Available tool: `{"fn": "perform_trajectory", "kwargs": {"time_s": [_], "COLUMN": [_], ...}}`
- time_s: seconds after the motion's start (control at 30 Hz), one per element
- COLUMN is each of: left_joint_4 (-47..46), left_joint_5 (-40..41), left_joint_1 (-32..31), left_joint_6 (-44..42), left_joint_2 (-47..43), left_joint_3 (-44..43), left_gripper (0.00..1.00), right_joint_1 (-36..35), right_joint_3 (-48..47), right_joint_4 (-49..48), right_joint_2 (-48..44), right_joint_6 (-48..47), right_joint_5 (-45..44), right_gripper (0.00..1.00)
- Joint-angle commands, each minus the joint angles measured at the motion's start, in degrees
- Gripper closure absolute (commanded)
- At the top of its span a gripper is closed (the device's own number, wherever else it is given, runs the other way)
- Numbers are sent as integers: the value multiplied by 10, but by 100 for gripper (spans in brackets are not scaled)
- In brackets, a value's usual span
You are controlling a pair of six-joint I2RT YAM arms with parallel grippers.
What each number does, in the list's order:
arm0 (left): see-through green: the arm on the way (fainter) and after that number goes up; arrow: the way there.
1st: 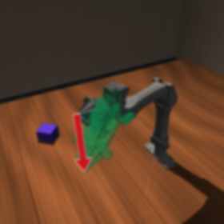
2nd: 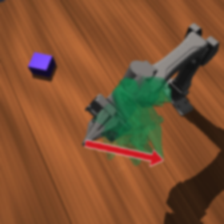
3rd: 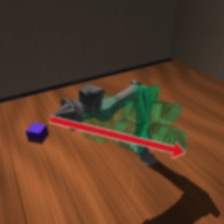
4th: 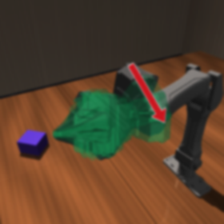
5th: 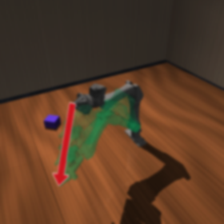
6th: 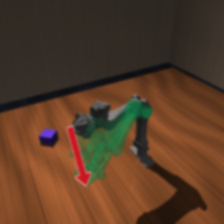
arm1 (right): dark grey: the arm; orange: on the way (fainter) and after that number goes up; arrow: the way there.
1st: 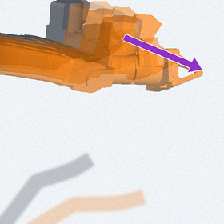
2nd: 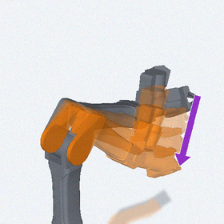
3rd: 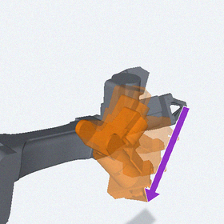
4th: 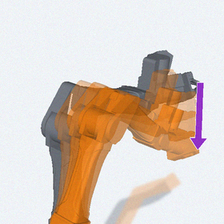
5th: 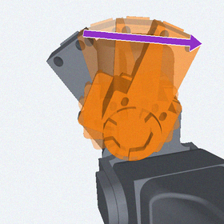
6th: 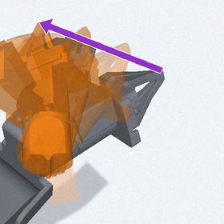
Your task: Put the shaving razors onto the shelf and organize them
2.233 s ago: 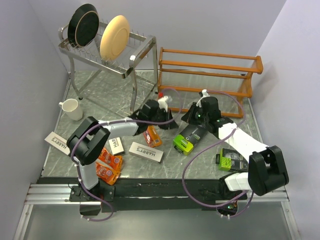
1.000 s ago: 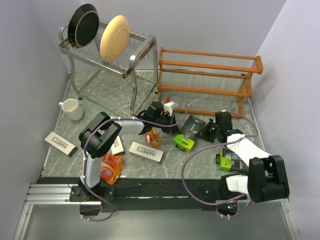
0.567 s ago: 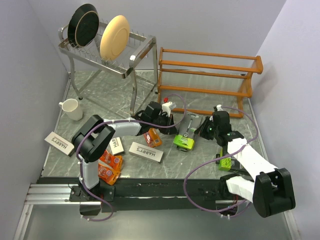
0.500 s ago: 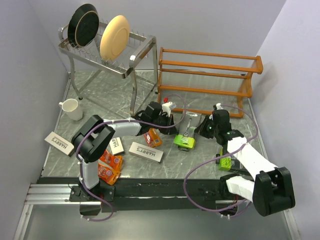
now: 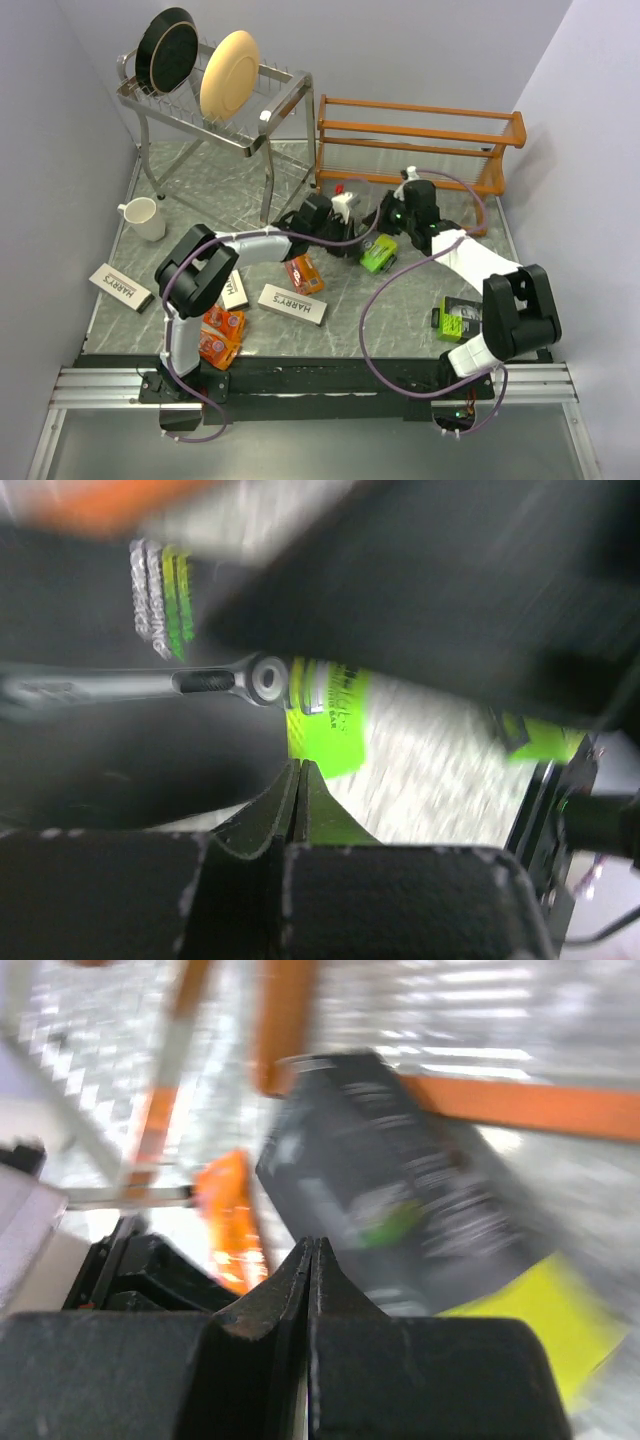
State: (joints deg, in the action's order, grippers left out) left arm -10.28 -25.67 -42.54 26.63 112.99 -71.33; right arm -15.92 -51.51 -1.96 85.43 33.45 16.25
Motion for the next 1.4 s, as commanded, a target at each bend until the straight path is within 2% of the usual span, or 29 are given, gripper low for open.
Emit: {"fn": "perform_trajectory", "kwargs": {"time_s": [0.0, 0.17, 0.23, 0.27, 0.33, 0.37, 0.4, 0.43, 0.47, 0.5, 0.63, 0.83, 1.03, 1.37], "left_joint_4": [-61, -47, -47, -46, -71, -87, -94, -94, -91, -84, -86, -98, -126, -143], "left_joint_5": [-3, -8, -20, -18, -12, -9, -4, 1, 2, 3, 20, 69, 93, 115], "left_joint_1": [20, 39, 46, 46, 47, 47, 43, 40, 35, 30, 28, 28, 27, 26], "left_joint_6": [-6, -11, -20, -23, -10, -3, 7, 7, 5, 5, 31, 54, 62, 75], "left_joint_2": [-1, 3, -21, -34, -82, -100, -131, -143, -154, -155, -134, -71, -35, 22], "left_joint_3": [-54, -59, -30, -15, 53, 79, 121, 136, 146, 158, 170, 131, 110, 22], "left_gripper": [99, 99, 99, 97, 88, 84, 75, 73, 74, 83, 97, 99, 99, 99], "right_joint_1": [-16, -16, -7, -6, -4, -2, -2, -1, 3, 5, 33, 70, 70, 67], "right_joint_3": [-35, -38, -34, -36, -37, -37, -40, -42, -41, -40, -11, 22, 51, 102], "right_joint_4": [-45, -25, -15, -3, 15, 28, 38, 51, 54, 56, 39, 26, 4, -22], "right_joint_2": [15, 15, 3, -10, -22, -30, -32, -34, -40, -43, -45, -15, 12, 7], "right_joint_6": [17, 11, -19, -37, -95, -119, -155, -166, -172, -175, -138, -112, -95, -12], "right_joint_5": [37, 17, 19, 16, 3, 11, 11, 10, 9, 2, -23, -65, -69, -18], "right_gripper": [100, 100, 86, 68, 45, 38, 37, 36, 36, 36, 46, 69, 69, 68]}}
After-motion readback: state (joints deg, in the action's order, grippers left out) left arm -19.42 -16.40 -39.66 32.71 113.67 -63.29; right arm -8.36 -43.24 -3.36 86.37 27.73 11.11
